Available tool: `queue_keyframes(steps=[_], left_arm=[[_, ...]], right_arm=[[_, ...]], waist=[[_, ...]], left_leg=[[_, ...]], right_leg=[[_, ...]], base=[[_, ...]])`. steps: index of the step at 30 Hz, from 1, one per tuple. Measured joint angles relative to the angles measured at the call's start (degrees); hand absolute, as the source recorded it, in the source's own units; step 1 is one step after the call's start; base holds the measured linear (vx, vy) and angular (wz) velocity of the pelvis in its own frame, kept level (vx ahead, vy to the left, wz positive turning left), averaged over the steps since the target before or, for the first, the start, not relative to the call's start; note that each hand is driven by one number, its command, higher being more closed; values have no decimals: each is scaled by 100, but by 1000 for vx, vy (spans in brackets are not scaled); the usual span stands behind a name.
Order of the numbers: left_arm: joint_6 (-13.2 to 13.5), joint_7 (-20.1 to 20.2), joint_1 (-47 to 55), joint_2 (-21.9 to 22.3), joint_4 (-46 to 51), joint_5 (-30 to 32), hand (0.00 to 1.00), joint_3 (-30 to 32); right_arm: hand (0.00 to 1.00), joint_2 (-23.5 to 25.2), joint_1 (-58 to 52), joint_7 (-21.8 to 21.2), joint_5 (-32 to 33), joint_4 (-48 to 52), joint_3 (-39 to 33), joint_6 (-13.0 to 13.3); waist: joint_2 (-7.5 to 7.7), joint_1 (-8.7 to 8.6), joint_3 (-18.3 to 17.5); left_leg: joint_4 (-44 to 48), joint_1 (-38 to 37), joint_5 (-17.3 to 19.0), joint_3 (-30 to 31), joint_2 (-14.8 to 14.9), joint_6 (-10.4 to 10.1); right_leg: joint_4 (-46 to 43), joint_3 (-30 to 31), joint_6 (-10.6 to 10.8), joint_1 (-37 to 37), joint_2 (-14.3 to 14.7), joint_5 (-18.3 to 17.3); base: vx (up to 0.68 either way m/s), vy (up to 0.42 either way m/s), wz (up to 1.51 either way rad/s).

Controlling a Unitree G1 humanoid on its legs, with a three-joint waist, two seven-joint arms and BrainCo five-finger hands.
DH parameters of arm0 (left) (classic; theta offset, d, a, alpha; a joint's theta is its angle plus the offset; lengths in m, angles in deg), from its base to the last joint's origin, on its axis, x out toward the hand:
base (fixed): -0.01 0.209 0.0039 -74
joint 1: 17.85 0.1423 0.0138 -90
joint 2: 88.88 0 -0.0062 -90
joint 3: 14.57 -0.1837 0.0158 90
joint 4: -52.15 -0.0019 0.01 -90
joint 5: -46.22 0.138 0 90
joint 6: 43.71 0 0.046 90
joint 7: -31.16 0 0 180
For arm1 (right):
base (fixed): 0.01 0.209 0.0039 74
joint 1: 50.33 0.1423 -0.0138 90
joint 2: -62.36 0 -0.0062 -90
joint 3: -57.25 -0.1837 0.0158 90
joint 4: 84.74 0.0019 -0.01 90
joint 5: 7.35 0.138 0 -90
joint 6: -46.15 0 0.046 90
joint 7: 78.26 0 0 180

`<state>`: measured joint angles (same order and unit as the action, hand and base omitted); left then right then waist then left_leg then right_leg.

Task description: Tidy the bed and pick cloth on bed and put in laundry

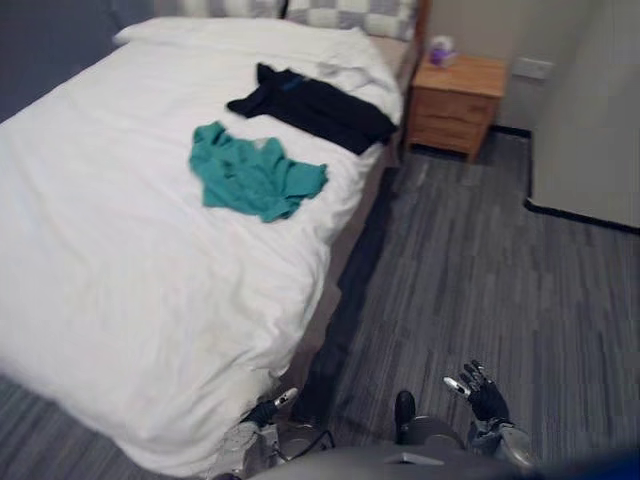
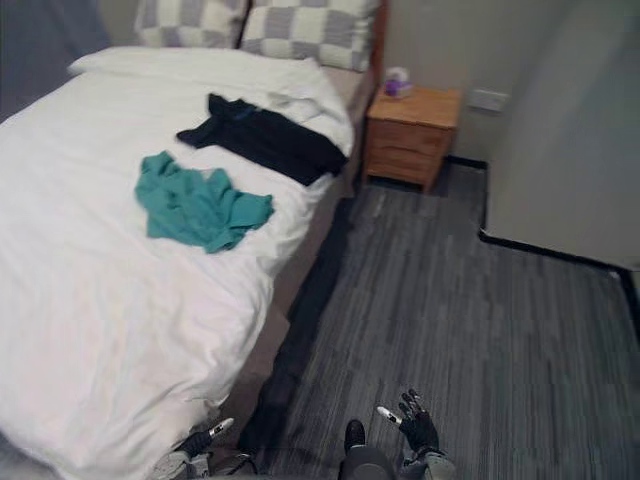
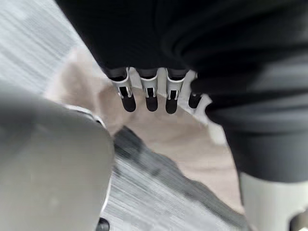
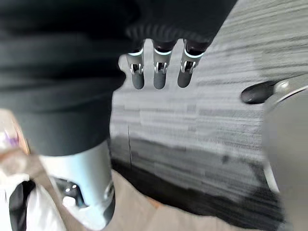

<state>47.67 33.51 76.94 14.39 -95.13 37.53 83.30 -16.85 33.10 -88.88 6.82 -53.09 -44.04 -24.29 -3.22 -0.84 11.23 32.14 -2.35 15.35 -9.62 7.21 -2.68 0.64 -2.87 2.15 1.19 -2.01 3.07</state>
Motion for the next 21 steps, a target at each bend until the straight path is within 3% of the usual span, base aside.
queue_keyframes(steps=[1,4,5,6,11,14,17,20,21], left_arm=[[49,53,15,-3,-9,68,0,-7],[331,394,44,-97,-43,388,0,-386],[403,483,1,-145,-32,380,0,-435],[431,476,6,-183,-31,370,0,-501],[439,454,-13,-212,-216,353,0,-828],[368,345,-51,-189,-251,362,0,-957],[154,180,-131,-189,-250,370,0,-980],[-49,106,-162,-201,-247,368,0,-976],[-161,83,-160,-209,-248,367,0,-964]], right_arm=[[0,-13,-8,47,51,-6,34,-29],[0,-8,26,275,331,-16,62,-144],[0,72,55,331,424,-50,52,-248],[0,92,-8,356,475,-67,61,-307],[0,50,-133,480,458,-128,7,-362],[0,29,-140,583,472,-250,-178,-461],[0,9,-96,624,484,-287,-188,-605],[0,14,-61,622,517,-290,-217,-757],[0,25,-35,631,526,-308,-239,-925]], waist=[[-26,-2,-17],[-100,-173,-58],[63,-145,-7],[91,-128,-27],[91,-231,-156],[-4,-267,-157],[22,-225,-146],[73,-174,-168],[106,-176,-221]], left_leg=[[-102,-52,97,52,2,-10],[-1576,-535,656,64,-20,73],[-1762,-598,496,-60,-129,101],[-1891,-687,438,-98,-172,100],[-2167,-1026,401,-70,-214,45],[-2267,-1061,387,83,-156,25],[-2289,-1177,353,212,-130,5],[-2279,-1279,328,287,-154,6],[-2248,-1278,322,343,-181,16]], right_leg=[[98,6,36,-3,28,73],[522,-187,65,99,124,498],[496,-294,12,131,-10,546],[488,-357,-12,127,-54,544],[252,-616,-66,48,-89,627],[-33,-712,-54,145,-58,485],[-328,-717,-49,173,-39,297],[-152,-702,-6,-11,-38,347],[43,-687,0,-119,-41,442]], base=[[-84,154,-70],[-110,135,-12],[-98,71,-12],[-29,41,-21],[80,28,-3],[139,-7,17],[98,-11,8],[29,5,-1],[0,0,0]])
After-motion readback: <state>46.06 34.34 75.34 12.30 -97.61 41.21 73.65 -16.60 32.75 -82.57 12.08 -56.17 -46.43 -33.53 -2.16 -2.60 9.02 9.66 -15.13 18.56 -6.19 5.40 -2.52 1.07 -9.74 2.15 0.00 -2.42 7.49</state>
